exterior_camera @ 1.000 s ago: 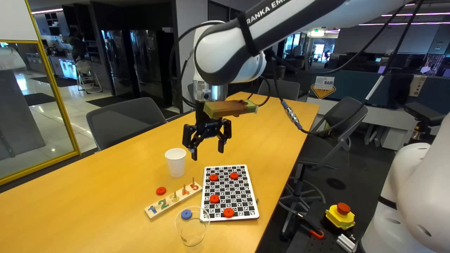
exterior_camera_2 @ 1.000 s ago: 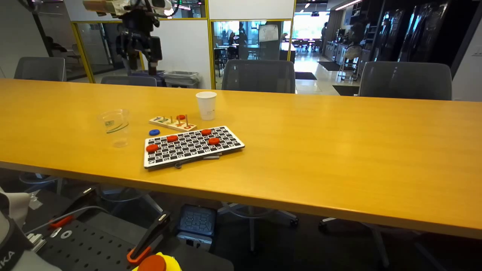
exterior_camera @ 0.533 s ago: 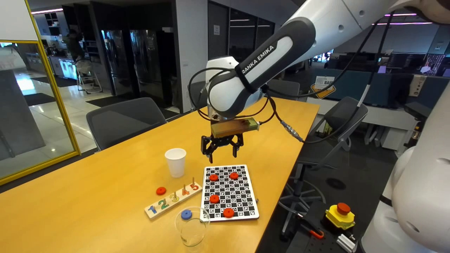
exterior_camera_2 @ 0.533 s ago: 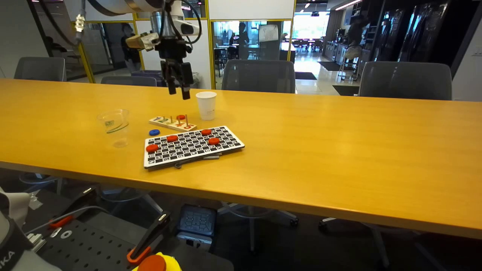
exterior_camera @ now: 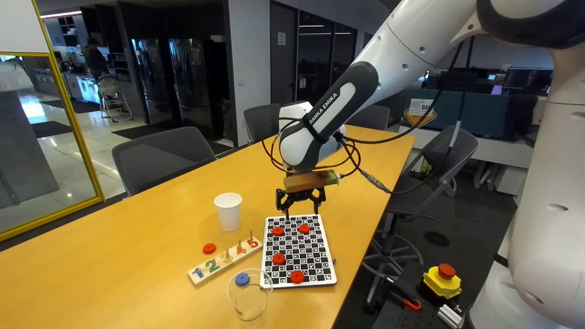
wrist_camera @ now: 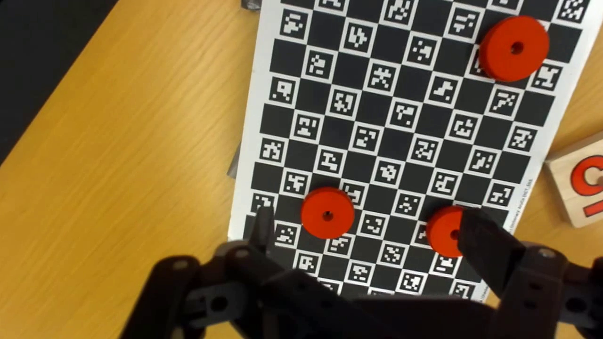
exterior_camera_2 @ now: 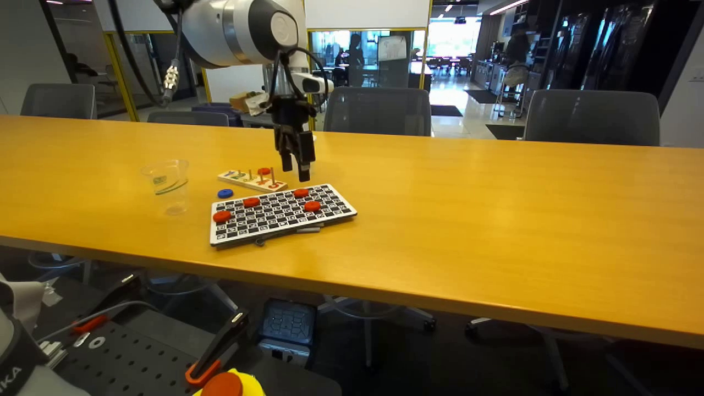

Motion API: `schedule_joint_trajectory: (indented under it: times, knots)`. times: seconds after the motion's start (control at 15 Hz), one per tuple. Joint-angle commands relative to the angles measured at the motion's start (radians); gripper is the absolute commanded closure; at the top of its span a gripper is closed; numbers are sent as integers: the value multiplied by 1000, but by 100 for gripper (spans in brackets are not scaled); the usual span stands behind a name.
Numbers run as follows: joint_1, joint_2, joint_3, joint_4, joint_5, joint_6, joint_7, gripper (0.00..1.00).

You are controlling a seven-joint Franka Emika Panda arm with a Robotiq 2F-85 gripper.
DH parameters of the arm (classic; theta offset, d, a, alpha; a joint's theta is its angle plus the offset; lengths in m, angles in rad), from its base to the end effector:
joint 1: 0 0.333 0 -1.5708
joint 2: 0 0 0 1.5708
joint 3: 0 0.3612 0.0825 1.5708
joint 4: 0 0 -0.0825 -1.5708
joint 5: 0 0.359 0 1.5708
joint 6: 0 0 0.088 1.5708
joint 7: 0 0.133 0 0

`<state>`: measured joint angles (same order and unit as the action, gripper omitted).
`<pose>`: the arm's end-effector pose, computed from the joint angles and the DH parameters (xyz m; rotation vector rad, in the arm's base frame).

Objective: Place the orange rings inside the white cup then put the blue ring in the clear cup

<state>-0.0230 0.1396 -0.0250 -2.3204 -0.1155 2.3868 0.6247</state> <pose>0.4997 -0.0271 0.3135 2.9142 -0.8784 -0.0725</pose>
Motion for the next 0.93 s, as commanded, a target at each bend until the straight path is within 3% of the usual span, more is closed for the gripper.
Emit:
schedule_joint_trajectory:
  times: [0.0, 0.87]
  knots:
    - [9, 80, -29, 53, 15, 35, 2, 0]
    - [9, 207, -69, 119, 101, 71, -34, 0]
